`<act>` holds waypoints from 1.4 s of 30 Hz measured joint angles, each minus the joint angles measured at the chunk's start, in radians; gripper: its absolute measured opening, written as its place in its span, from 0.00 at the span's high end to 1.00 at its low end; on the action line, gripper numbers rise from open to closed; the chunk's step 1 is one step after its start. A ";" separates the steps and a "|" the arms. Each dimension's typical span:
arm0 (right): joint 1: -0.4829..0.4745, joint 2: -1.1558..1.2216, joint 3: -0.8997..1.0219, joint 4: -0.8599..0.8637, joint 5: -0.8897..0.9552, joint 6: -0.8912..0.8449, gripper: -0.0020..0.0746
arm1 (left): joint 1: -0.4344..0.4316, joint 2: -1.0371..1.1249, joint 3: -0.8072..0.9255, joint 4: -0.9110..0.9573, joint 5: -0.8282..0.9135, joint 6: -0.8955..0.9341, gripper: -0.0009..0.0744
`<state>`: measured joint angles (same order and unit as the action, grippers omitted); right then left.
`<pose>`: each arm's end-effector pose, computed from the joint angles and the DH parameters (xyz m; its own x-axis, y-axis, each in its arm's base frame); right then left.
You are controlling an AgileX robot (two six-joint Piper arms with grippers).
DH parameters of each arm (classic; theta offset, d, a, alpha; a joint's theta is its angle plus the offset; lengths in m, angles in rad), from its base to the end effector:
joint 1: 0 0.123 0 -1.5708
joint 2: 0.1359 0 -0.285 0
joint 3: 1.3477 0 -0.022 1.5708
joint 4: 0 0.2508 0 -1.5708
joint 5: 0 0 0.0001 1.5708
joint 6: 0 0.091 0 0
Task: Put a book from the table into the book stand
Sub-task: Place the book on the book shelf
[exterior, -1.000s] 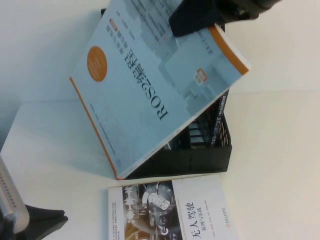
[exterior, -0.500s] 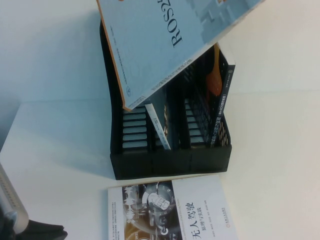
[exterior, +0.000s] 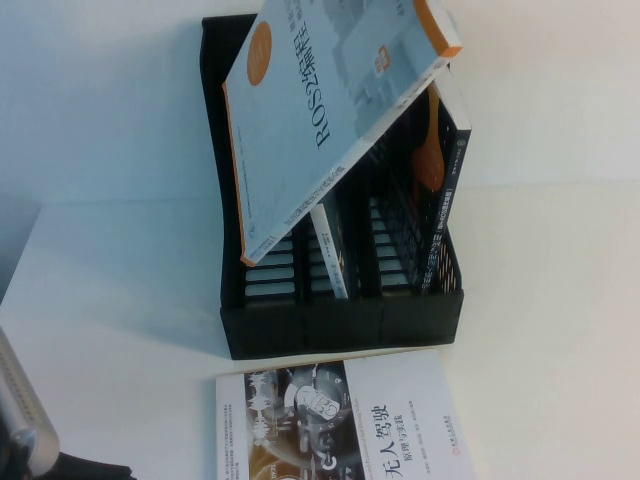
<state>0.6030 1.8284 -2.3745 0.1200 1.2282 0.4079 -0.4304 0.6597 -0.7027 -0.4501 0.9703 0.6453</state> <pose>0.3017 0.2202 0.5018 -0.6922 0.0463 -0.7202 -0.3778 0.8270 0.4163 0.0827 -0.0740 0.3205 -0.3711 0.5502 -0.7481 0.8139 0.5806 0.0232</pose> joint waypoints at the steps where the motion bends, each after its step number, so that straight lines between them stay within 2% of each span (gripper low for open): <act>1: 0.000 0.010 0.000 -0.003 -0.008 0.005 0.79 | 0.000 0.000 0.000 0.000 0.000 0.000 0.99; 11: 0.000 0.061 0.000 -0.035 -0.110 0.019 0.80 | 0.000 0.000 0.000 -0.038 0.000 -0.008 0.99; 42: 0.013 0.234 0.000 -0.073 -0.161 -0.131 0.80 | 0.000 0.000 0.000 -0.051 0.000 -0.010 0.99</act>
<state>0.6156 2.0623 -2.3745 0.0474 1.0668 0.2769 -0.4304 0.6597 -0.7027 -0.5006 0.9703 0.6354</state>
